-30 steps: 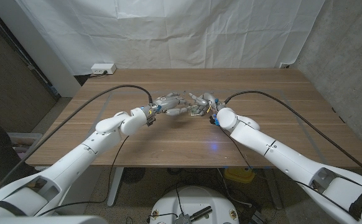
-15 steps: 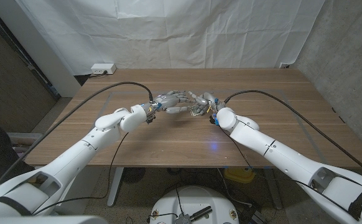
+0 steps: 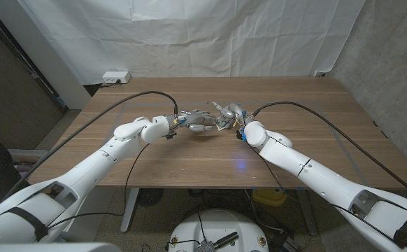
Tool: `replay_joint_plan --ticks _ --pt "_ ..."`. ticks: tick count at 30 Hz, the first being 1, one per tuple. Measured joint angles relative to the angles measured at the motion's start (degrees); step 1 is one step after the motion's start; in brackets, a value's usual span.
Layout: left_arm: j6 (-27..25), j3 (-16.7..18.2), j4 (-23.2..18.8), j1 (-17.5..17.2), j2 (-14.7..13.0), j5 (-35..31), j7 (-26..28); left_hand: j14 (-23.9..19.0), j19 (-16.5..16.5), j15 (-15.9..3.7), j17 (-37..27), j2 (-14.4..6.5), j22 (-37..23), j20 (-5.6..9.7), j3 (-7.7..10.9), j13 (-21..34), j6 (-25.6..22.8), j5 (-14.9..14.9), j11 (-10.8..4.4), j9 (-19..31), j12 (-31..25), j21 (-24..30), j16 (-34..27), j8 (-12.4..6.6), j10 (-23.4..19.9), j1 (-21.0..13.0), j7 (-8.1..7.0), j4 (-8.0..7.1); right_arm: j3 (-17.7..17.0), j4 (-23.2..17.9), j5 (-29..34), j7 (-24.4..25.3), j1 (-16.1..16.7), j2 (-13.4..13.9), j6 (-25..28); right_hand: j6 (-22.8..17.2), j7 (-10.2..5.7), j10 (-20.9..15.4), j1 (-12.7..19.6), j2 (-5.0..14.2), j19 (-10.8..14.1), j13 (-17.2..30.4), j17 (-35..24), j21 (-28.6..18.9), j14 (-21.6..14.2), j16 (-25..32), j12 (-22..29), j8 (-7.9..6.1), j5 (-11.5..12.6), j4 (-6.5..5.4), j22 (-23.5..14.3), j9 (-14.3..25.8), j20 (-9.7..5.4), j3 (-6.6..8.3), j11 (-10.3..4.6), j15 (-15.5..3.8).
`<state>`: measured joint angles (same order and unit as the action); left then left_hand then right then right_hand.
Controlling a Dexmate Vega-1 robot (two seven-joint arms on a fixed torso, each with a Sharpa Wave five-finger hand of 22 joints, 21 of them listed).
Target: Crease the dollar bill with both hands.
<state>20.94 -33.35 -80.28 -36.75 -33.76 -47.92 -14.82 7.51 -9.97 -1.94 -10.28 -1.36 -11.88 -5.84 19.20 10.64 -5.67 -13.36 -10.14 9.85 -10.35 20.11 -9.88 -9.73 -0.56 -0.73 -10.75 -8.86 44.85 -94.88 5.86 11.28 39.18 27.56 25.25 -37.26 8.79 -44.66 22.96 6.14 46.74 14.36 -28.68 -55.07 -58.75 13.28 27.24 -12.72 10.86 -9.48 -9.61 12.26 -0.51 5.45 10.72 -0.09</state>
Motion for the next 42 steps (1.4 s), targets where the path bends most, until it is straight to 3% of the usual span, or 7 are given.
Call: replay_joint_plan --ticks 17,30,33,37,38,40,42 --pt "1.2 -3.1 4.3 3.5 1.6 -0.9 -3.0 2.0 0.3 0.00 0.0 -0.7 -0.4 0.31 -1.58 -0.3 3.4 -0.4 -1.21 -0.1 0.0 -0.5 0.0 0.03 3.2 0.7 -0.10 -0.63 -0.1 1.7 0.1 0.0 -0.7 -0.6 -1.0 0.0 0.00 0.0 -1.4 0.34 0.0 -0.3 -0.2 0.7 0.0 0.2 -0.4 0.00 0.4 -0.16 0.0 0.0 0.00 -0.16 0.00 0.00" --pt "0.3 -4.7 5.6 4.9 2.4 -2.2 -5.2 2.0 0.3 0.00 0.0 -0.7 -0.7 0.30 -2.84 -0.4 2.6 -0.7 0.24 -0.1 -0.9 -0.4 -0.3 -0.47 1.9 0.7 0.25 -0.80 -0.1 2.8 0.1 0.1 -1.2 -1.1 -2.1 -0.8 -0.13 0.0 -1.7 0.68 0.2 -0.6 0.0 1.0 0.0 0.4 -1.0 0.00 0.9 0.28 -0.1 0.0 0.20 -0.35 0.00 -0.01" --pt "0.3 -4.8 5.7 4.9 2.5 -2.2 -5.2 2.0 0.3 0.00 0.0 -0.7 -0.7 0.30 -3.00 -0.4 2.6 -0.7 0.41 -0.1 -1.0 -0.4 -0.3 -0.42 1.7 0.7 0.25 -0.95 -0.2 2.8 0.1 0.7 -1.2 -1.1 -2.7 -1.7 -1.06 0.1 2.1 2.61 0.6 -1.1 0.5 2.0 0.5 0.4 -1.8 -0.25 1.2 3.54 -0.1 -0.1 0.63 2.91 -0.09 -0.11" --pt "0.1 -5.0 5.7 5.0 2.6 -2.4 -5.4 2.0 0.3 0.00 0.0 -0.7 -0.6 0.30 -3.32 -0.4 2.6 -0.7 0.13 -0.1 -1.1 -0.4 -0.8 -0.31 1.4 0.7 0.27 -0.78 -0.5 2.2 0.8 1.8 -0.8 -1.0 -3.0 -3.9 -3.19 1.4 12.9 4.20 -0.2 -1.2 1.3 4.1 3.6 0.2 -3.4 -0.35 1.2 11.96 -0.1 -0.3 1.47 11.36 -2.02 -0.72" --pt "0.1 -5.0 5.8 5.1 2.6 -2.4 -5.4 2.0 0.3 0.00 0.0 -0.7 -0.6 0.30 -3.32 -0.4 2.6 -0.7 0.13 -0.1 -1.1 -0.4 -0.8 -0.30 1.4 0.7 0.27 -0.78 -0.5 1.8 1.2 2.2 -0.7 -1.0 -3.0 -4.6 -3.98 1.8 14.8 4.48 -0.4 -1.0 1.3 4.4 4.4 0.0 -3.7 -0.65 1.2 13.34 -0.1 -0.3 1.43 13.54 -2.45 -0.95" --pt "0.1 -5.1 5.8 5.1 2.7 -2.4 -5.4 2.0 0.3 0.00 0.0 -0.7 -0.6 0.30 -3.32 -0.4 2.6 -0.7 0.19 -0.1 -1.1 -0.4 -0.8 -0.26 1.3 0.7 0.28 -0.78 -0.5 1.8 1.9 2.7 -0.7 -1.0 -2.7 -6.1 -5.45 2.3 17.6 4.91 -1.0 -0.7 1.5 5.0 5.3 0.0 -3.8 -0.93 1.6 15.34 -0.1 -0.3 0.83 17.30 -2.99 -1.77" --pt "0.0 -5.1 5.8 5.1 2.7 -2.5 -5.4 2.0 0.3 0.00 0.0 -0.7 -0.6 0.30 -3.47 -0.4 2.6 -0.7 0.19 -0.1 -1.1 -0.4 -0.8 -0.32 1.3 0.7 0.29 -0.94 0.0 0.3 3.2 3.2 -0.6 -0.7 -1.9 -7.4 -6.13 1.8 19.3 5.06 -1.6 -0.6 1.6 5.3 5.9 -0.3 -4.2 -1.27 1.9 16.41 -0.1 -0.3 0.28 19.95 -3.52 -2.35"
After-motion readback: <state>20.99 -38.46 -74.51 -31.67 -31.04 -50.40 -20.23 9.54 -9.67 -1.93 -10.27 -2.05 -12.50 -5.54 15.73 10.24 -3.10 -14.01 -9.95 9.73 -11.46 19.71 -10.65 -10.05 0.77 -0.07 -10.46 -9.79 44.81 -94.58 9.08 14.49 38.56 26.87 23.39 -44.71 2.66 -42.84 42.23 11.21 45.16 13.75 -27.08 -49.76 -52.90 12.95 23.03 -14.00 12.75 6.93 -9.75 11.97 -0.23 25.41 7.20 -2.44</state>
